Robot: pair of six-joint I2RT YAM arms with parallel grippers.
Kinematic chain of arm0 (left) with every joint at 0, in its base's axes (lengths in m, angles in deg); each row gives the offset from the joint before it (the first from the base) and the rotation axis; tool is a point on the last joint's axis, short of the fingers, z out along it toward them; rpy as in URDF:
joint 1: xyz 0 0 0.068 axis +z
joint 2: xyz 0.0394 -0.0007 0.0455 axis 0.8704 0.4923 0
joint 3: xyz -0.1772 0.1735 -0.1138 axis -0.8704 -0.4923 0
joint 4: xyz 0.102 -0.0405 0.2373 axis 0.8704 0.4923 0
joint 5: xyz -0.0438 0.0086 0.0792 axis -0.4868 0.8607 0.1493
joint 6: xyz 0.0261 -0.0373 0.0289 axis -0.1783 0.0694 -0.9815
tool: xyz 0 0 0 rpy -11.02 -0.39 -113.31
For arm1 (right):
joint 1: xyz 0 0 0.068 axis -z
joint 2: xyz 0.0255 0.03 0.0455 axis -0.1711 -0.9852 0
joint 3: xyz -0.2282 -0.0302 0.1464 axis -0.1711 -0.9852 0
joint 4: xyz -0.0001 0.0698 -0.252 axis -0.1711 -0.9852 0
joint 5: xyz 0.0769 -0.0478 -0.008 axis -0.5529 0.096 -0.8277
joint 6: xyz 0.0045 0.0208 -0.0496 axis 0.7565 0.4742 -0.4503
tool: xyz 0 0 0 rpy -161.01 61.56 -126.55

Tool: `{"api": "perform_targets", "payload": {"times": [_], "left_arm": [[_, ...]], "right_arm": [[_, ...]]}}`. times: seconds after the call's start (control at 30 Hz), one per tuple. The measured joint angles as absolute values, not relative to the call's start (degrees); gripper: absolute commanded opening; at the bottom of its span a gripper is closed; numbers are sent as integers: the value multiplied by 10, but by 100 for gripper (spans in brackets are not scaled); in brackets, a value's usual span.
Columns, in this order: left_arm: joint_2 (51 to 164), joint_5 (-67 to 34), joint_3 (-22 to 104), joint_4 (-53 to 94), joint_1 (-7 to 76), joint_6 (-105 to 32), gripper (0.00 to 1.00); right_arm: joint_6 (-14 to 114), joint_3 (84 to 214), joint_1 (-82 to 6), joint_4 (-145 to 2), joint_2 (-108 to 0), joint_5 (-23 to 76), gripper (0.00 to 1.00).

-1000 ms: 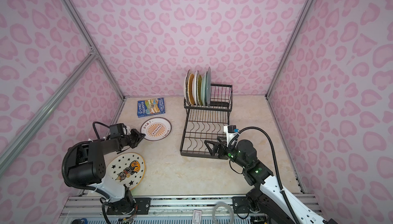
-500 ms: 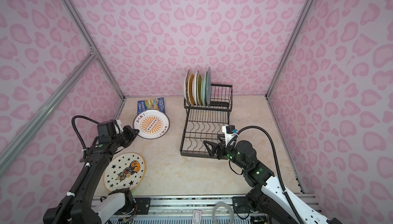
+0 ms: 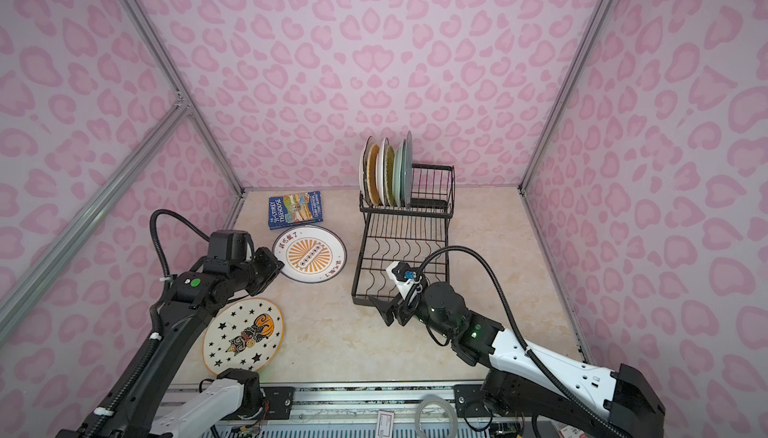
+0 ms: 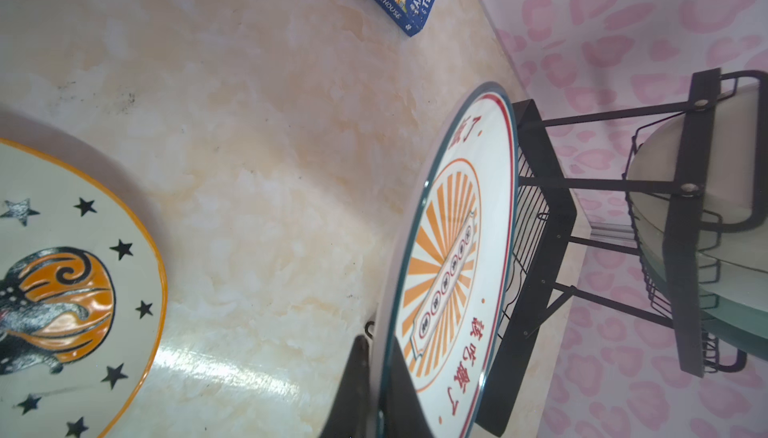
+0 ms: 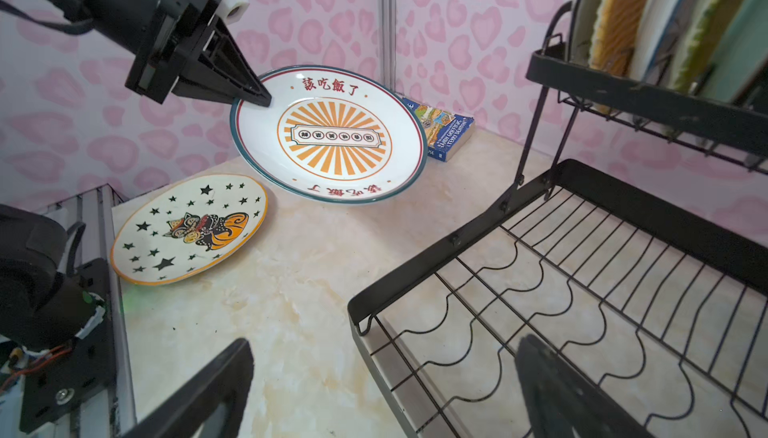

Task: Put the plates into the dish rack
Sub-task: 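Tilt the sunburst plate upright with the left gripper while the right gripper approaches it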

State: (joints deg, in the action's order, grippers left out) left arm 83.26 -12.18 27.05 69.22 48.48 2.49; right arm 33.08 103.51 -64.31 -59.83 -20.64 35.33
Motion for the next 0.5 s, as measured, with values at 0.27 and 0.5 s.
{"api": "perform_targets", "payload": {"times": [0.27, 0.5], "left_arm": [[913, -18, 374, 784, 373, 78, 3], [948, 27, 425, 818, 318, 101, 3]], "right_arm": [[236, 1112, -671, -598, -317, 344, 86], [178, 1164, -713, -598, -396, 320, 76]]}}
